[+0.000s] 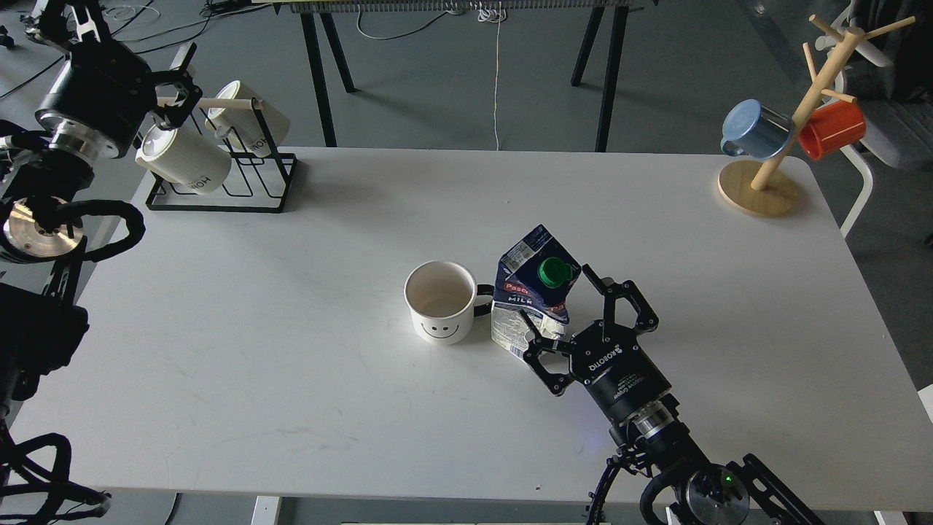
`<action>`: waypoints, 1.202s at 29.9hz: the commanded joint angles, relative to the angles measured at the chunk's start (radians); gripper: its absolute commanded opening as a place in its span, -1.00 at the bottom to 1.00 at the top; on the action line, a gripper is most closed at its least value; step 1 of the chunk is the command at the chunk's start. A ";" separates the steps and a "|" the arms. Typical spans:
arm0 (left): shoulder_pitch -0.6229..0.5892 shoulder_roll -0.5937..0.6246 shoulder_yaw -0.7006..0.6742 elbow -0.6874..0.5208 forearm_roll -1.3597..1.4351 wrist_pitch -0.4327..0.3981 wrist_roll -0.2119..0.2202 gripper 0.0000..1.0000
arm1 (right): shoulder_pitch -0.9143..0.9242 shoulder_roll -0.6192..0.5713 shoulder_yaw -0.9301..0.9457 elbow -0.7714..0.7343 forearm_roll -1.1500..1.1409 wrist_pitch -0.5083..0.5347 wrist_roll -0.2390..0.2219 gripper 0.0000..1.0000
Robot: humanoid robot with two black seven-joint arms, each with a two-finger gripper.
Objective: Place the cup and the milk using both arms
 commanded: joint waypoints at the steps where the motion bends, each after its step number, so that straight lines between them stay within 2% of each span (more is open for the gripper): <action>1: 0.001 0.000 0.000 0.000 0.000 0.000 0.000 0.99 | -0.019 0.000 -0.006 0.023 0.000 0.000 -0.003 0.96; 7: 0.001 0.000 0.000 0.000 0.000 0.000 0.000 0.99 | -0.093 0.000 -0.003 0.099 0.000 0.000 -0.004 0.96; 11: 0.001 -0.002 0.000 0.000 0.000 0.000 -0.002 0.99 | -0.149 -0.046 0.003 0.138 0.029 0.000 -0.004 0.96; 17: 0.000 -0.002 0.000 0.000 0.001 0.000 0.000 0.99 | -0.244 -0.158 0.090 0.222 0.089 0.000 -0.004 0.96; 23: 0.004 -0.002 0.002 -0.002 0.001 0.000 0.000 0.99 | -0.266 -0.330 0.242 0.241 0.247 0.000 -0.003 0.96; 26: 0.009 -0.002 0.000 -0.002 0.001 -0.002 -0.002 0.99 | -0.248 -0.411 0.331 0.233 0.326 0.000 -0.001 0.96; 30: 0.009 -0.006 0.000 -0.003 0.000 -0.002 -0.002 0.99 | -0.144 -0.502 0.357 0.204 0.382 0.000 0.002 0.96; 36: 0.004 -0.002 0.000 0.002 0.011 0.001 0.003 0.99 | 0.100 -0.531 0.341 0.181 0.382 0.000 0.005 0.96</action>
